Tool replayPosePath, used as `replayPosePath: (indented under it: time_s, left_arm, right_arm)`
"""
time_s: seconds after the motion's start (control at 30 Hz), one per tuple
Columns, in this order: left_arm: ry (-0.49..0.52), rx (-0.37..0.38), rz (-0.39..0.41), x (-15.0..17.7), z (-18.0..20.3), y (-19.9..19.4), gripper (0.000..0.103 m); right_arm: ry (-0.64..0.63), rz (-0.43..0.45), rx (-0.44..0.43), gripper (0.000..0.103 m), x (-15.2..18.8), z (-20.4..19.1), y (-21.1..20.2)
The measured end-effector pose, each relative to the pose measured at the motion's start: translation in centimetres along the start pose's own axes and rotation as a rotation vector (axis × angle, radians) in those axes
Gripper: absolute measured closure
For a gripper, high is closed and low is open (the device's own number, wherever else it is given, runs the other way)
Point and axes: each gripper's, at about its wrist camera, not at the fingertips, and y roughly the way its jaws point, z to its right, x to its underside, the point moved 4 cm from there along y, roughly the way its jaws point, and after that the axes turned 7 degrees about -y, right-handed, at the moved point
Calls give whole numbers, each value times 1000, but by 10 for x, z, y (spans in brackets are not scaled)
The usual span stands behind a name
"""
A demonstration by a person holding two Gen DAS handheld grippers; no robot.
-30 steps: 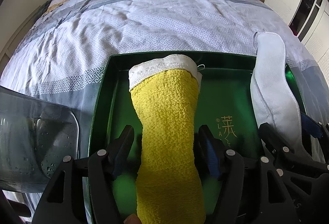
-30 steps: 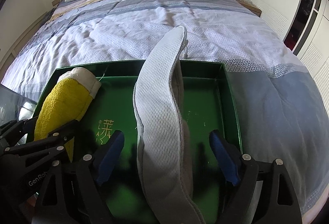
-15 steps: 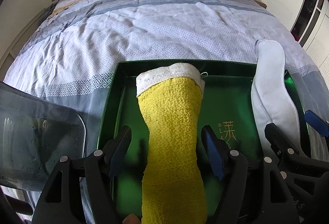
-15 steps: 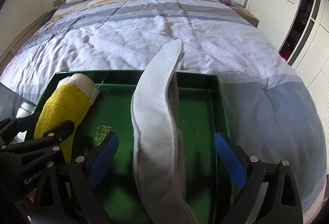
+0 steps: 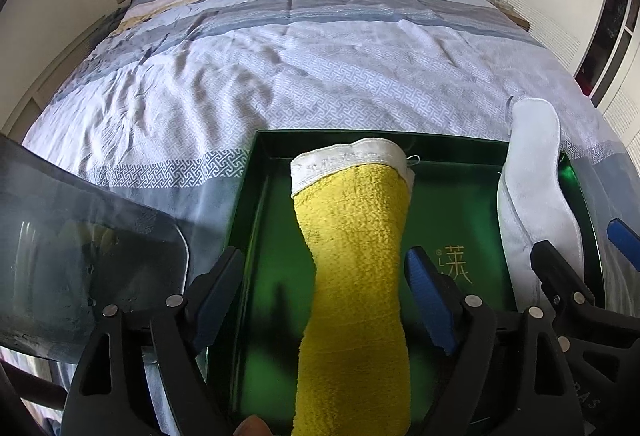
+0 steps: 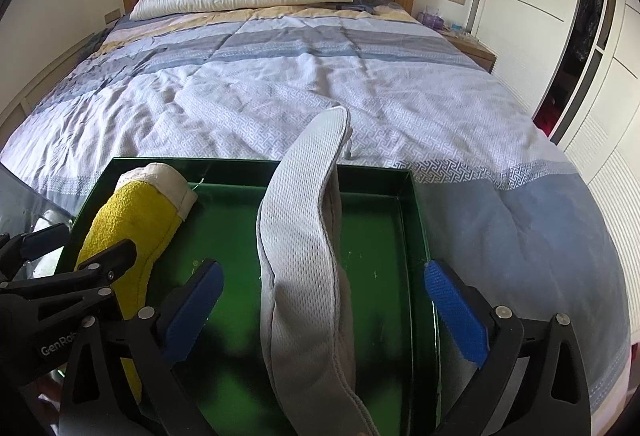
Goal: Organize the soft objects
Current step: 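Open both grippers to release towel and mask in the tray, then raise both tools away from the green tray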
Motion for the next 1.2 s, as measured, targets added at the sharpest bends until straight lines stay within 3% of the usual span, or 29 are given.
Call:
replayPosePath:
  time_s: [0.83, 1.2]
  left_arm:
    - [12, -8, 25, 0, 5, -8, 21]
    - [28, -17, 51, 6, 8, -19, 21]
  right_arm:
    - [-7, 21, 45, 0, -7, 4, -8]
    - [-45, 62, 149, 0, -4, -1, -25]
